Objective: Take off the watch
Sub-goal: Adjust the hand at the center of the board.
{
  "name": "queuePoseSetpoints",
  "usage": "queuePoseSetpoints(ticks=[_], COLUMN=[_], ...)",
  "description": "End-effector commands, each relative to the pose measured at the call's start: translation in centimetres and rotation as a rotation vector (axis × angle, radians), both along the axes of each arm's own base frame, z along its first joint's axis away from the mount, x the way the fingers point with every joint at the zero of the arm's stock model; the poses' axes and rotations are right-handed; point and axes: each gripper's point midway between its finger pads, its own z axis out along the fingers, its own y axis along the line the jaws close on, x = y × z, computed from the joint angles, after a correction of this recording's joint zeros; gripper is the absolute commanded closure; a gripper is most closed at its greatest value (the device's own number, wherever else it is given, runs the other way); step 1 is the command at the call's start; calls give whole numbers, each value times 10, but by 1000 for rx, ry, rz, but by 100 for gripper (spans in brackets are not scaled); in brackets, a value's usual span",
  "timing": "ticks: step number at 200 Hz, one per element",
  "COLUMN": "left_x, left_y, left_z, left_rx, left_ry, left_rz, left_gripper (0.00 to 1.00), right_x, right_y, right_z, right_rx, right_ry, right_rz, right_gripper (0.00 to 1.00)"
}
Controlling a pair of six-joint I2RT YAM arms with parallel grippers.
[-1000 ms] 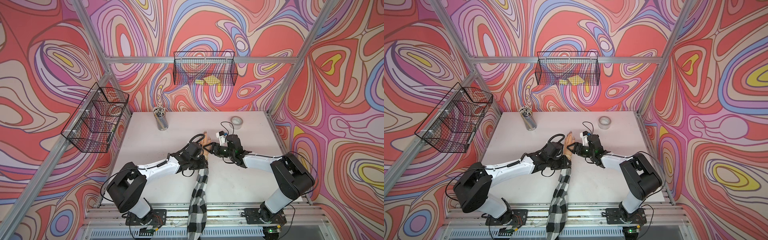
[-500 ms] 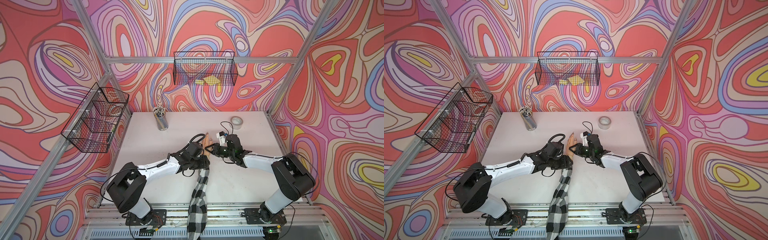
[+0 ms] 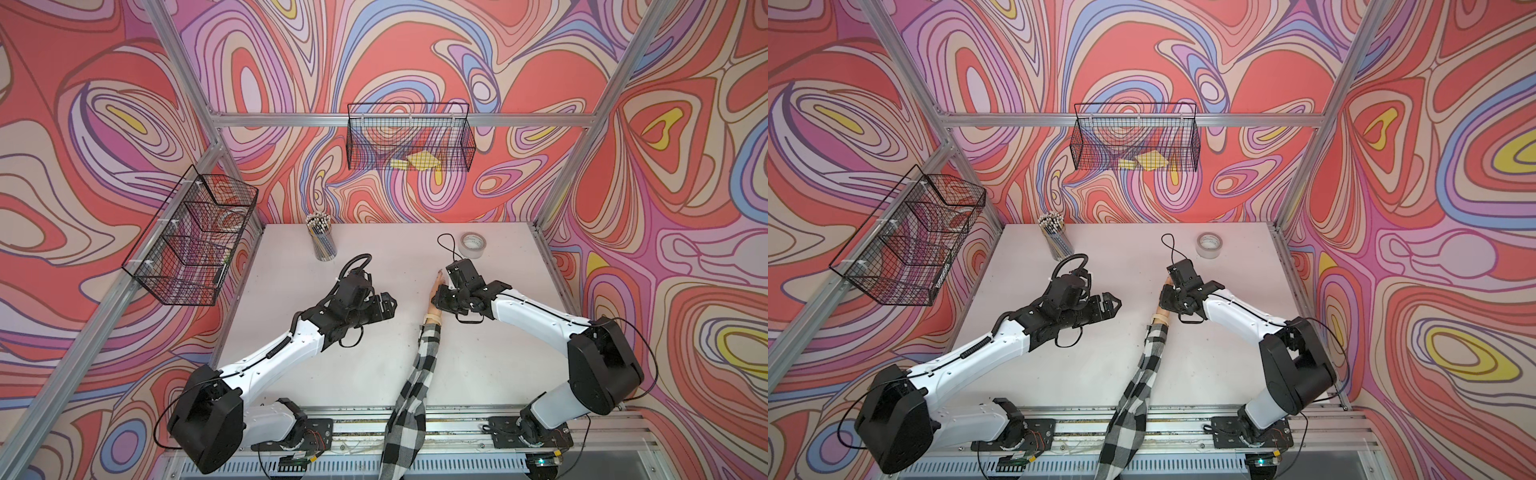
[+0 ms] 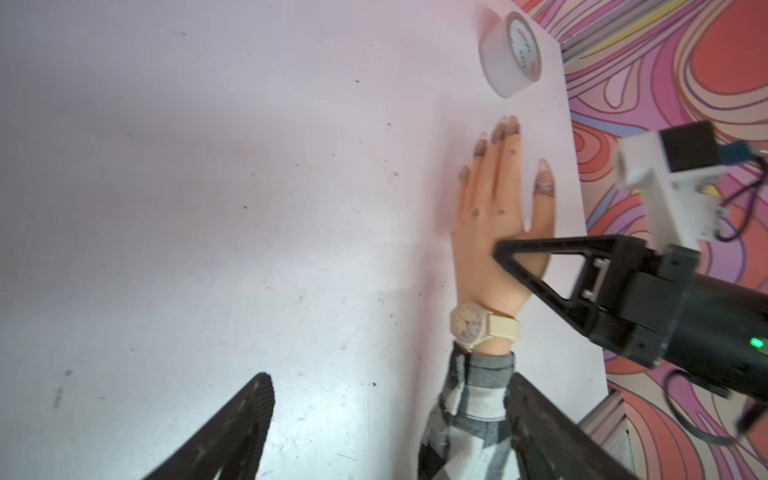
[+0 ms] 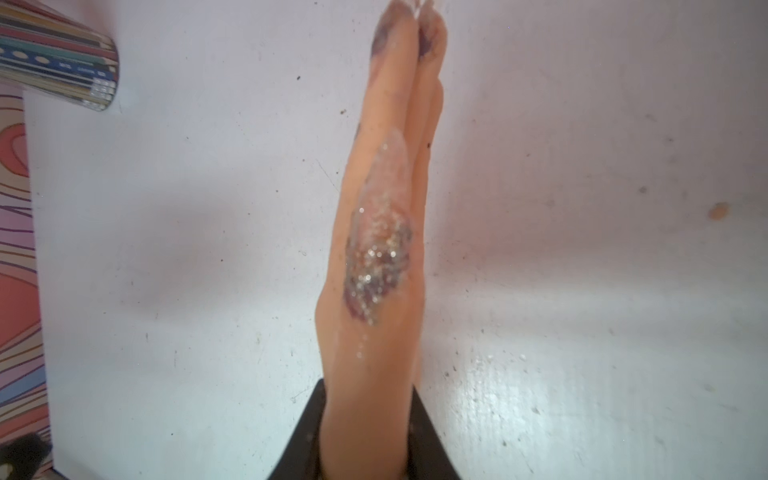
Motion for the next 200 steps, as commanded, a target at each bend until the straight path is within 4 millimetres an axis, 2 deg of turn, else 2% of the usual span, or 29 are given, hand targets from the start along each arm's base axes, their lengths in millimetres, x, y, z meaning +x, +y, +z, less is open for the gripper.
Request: queuePoseSetpoints(ticks=[1, 32, 38, 74, 108, 129, 146, 161, 178, 200], left_x=[2, 8, 8, 7, -3, -8, -10, -11, -9, -4], left_y=[22, 40, 43, 51, 64, 73, 81, 85, 86, 79], left_z=[-17, -35, -38, -43, -47, -48, -49, -48, -46, -43], left_rx=[58, 54, 49, 37, 56, 64, 73, 78, 77, 59], left_ry=[41, 104, 117, 141, 164, 170, 172, 169, 159, 150], left_rz=[32, 83, 91, 109, 125, 137, 152, 158, 158, 136], left_gripper=[11, 11, 11, 12, 12, 12, 12, 12, 12, 12], right_x=[-7, -4, -3, 1, 7, 10, 15, 21, 28, 34], right_y=[-19, -12, -10, 12, 64, 106, 136, 147, 142, 120], right_z=[-2, -8, -18, -44, -56, -57, -52, -38, -18, 2], right_rx=[-231, -438, -498, -686, -648, -532, -400, -321, -280, -231], right_ry=[35, 58, 79, 128, 140, 134, 116, 76, 41, 14], right_rz=[-28, -36, -31, 5, 67, 115, 138, 134, 110, 68], right_gripper=[79, 77, 77, 74, 44, 36, 34, 32, 31, 28])
